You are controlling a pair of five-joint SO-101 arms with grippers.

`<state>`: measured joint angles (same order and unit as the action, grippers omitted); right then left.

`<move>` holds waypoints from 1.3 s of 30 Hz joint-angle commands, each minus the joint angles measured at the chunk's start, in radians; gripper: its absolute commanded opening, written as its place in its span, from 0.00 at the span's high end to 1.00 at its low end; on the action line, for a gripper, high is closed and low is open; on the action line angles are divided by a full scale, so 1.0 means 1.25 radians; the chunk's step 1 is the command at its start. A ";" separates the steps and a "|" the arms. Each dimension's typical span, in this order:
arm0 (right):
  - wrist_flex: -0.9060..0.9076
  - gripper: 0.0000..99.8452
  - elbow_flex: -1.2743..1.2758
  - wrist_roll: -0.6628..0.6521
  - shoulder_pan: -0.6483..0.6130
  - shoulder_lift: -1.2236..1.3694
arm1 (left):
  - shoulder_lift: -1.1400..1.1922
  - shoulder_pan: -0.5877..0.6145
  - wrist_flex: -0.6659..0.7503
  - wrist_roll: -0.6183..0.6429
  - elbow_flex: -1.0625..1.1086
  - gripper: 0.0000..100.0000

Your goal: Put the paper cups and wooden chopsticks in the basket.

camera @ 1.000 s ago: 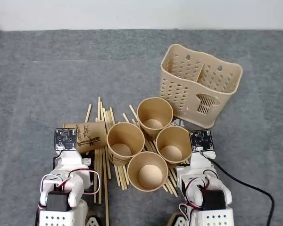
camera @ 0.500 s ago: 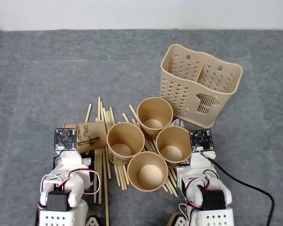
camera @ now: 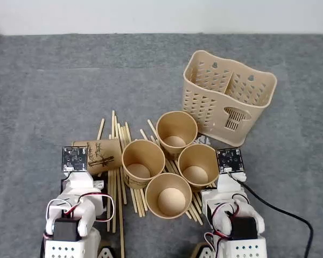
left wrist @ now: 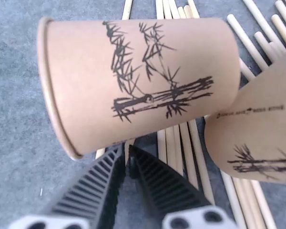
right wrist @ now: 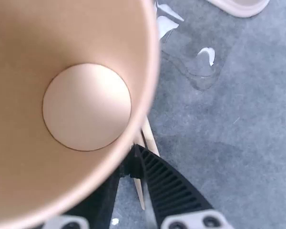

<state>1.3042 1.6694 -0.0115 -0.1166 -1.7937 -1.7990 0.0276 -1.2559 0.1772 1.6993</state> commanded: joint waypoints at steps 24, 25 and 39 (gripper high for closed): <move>0.003 0.99 0.010 -0.017 0.047 -0.015 | -0.014 -0.001 -0.004 -0.004 -0.013 0.99; 0.007 0.99 0.007 -0.037 0.068 -0.015 | -0.014 -0.001 -0.004 -0.004 -0.013 0.99; 0.056 0.99 -0.234 -0.317 0.339 -0.017 | -0.014 -0.001 -0.004 -0.004 -0.013 0.99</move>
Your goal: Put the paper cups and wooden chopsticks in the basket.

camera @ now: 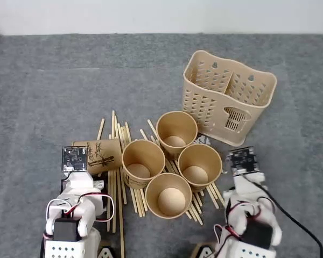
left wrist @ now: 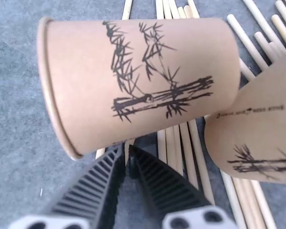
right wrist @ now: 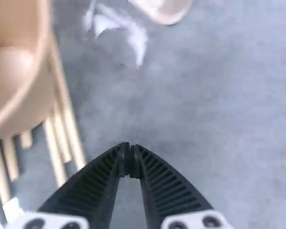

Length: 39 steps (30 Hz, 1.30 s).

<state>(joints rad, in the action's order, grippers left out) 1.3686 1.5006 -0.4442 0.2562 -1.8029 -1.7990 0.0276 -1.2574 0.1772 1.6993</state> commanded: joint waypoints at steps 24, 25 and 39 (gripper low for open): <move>0.273 0.88 -0.775 0.487 -0.346 0.591 | -0.014 -0.001 -0.002 -0.004 -0.013 0.99; 0.273 0.85 -0.775 0.511 -0.368 0.596 | -0.014 -0.001 -0.002 -0.004 -0.013 0.99; 0.093 0.80 -0.606 0.582 -0.412 0.652 | -0.014 -0.001 -0.002 -0.004 -0.013 0.99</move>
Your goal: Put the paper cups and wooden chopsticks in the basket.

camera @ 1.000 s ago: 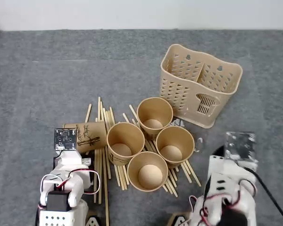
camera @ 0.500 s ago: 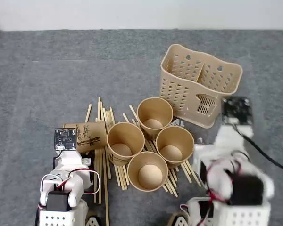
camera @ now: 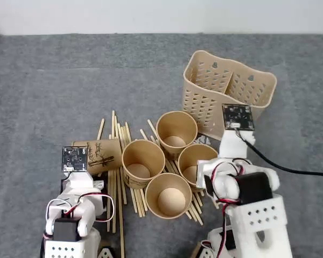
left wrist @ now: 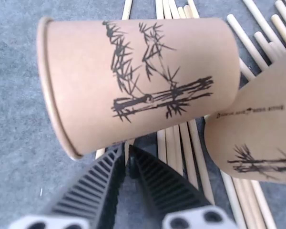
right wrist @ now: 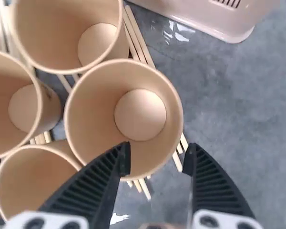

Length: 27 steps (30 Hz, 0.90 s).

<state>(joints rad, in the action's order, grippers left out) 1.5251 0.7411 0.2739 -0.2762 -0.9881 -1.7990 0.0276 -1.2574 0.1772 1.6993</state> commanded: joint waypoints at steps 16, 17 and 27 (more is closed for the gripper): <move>-0.080 0.92 0.077 0.002 0.067 0.001 | -0.014 -0.001 -0.002 -0.004 -0.013 0.99; -0.080 0.96 0.077 0.002 0.067 0.001 | -0.014 -0.001 -0.002 -0.004 -0.013 0.99; -0.010 0.99 -0.050 0.001 0.095 -0.006 | -0.014 -0.001 -0.002 -0.004 -0.013 0.99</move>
<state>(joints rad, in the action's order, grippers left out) 1.4668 0.8071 0.2739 -0.1826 -0.9881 -1.7990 0.0276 -1.2574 0.1772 1.6993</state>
